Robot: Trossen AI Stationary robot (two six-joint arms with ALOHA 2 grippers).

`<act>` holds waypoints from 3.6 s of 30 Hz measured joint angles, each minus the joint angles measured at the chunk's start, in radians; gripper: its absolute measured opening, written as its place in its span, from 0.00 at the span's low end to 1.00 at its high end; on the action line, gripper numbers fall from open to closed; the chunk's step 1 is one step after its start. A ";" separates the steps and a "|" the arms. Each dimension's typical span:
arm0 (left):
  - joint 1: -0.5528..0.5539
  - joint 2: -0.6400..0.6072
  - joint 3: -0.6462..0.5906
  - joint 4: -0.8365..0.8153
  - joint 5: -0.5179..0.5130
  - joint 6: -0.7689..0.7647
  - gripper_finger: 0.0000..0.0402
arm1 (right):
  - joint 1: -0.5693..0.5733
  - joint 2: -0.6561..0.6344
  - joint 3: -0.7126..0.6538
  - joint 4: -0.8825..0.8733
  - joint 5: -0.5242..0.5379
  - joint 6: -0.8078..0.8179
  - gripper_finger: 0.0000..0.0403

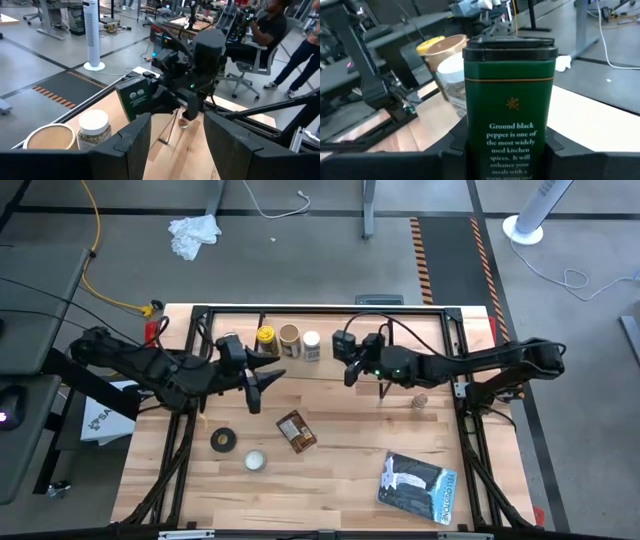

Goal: Shelf spices
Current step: Put the black seasoning can on the shelf

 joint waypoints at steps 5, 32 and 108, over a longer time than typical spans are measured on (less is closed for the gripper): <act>0.000 -0.001 0.000 0.012 -0.007 -0.006 0.45 | -0.047 0.017 -0.030 0.021 -0.025 0.006 0.26; 0.000 -0.001 0.000 0.011 -0.026 -0.007 0.45 | -0.070 0.073 -0.012 0.016 -0.069 -0.132 0.48; 0.001 -0.001 0.001 -0.051 -0.078 -0.008 0.45 | 0.057 0.039 -0.012 -0.099 -0.110 0.153 0.00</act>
